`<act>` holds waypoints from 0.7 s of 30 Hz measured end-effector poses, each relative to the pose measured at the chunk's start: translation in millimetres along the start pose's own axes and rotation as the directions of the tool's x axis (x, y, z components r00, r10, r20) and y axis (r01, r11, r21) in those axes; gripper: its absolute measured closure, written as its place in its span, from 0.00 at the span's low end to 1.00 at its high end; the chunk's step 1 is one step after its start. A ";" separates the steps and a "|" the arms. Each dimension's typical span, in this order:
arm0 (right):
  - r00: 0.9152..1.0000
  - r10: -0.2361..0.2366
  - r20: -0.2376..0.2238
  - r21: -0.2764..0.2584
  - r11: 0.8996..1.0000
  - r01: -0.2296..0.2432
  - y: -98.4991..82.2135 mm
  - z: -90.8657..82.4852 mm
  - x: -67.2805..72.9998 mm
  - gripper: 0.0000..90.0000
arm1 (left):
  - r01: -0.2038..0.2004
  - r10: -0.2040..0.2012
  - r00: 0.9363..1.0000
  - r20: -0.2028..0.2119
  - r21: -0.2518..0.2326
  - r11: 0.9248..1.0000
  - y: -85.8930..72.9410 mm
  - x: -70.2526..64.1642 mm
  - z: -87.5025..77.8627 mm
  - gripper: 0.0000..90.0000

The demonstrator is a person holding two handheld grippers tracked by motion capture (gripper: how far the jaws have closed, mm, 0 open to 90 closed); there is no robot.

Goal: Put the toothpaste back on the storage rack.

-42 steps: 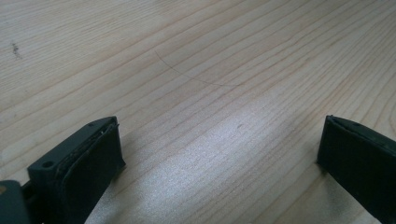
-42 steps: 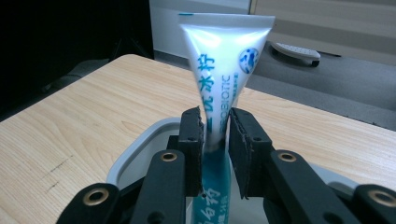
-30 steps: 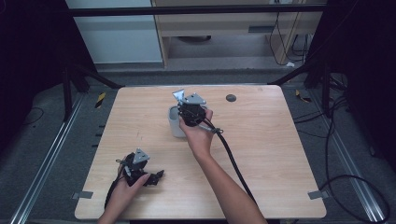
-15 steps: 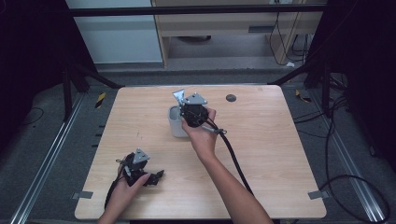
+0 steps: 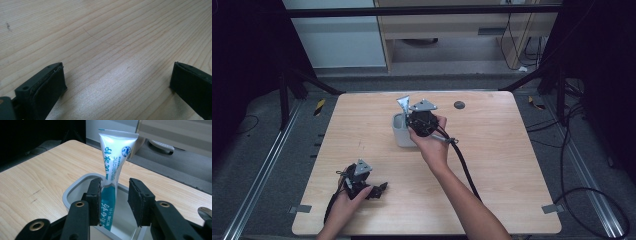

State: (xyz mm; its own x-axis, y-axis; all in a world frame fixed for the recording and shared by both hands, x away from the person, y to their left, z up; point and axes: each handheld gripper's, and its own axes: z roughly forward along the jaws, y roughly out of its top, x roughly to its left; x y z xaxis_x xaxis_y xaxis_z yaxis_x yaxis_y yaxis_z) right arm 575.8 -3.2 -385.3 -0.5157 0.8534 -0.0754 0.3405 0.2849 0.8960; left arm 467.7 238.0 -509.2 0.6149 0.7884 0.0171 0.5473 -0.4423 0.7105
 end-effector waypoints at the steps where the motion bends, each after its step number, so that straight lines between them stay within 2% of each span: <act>1: 1.000 -0.003 -0.002 0.002 1.000 0.003 0.1 -0.6 -0.8 0.68 | 0.000 0.000 1.000 0.000 0.000 1.000 0.0 0.0 0.0 0.00; 9: 0.999 0.002 -0.036 0.032 0.999 -0.001 1.1 -7.3 -7.1 0.55 | 0.000 0.000 1.000 0.000 0.000 1.000 0.0 0.0 0.0 0.00; 13: 0.999 0.004 -0.040 0.029 1.000 -0.003 1.6 -10.2 -9.1 0.49 | 0.000 0.000 1.000 0.000 0.000 1.000 0.0 0.0 0.0 0.00; 19: 0.997 -0.018 -0.072 0.026 0.999 0.020 2.7 -18.1 -13.2 0.34 | 0.000 0.000 1.000 0.000 0.000 1.000 0.0 0.0 0.0 0.00; 21: 0.997 -0.016 -0.077 0.028 0.999 0.018 3.0 -19.4 -14.2 0.33 | 0.000 0.000 1.000 0.000 0.000 1.000 0.0 0.0 0.0 0.00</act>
State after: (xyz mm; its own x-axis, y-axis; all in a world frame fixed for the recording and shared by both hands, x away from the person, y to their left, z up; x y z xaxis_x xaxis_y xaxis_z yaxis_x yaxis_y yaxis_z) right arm 568.9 -22.9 -373.0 -0.5802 0.8125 -0.0560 0.3530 0.3128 0.8818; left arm 467.7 238.0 -509.2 0.6149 0.7884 0.0169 0.5474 -0.4422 0.7105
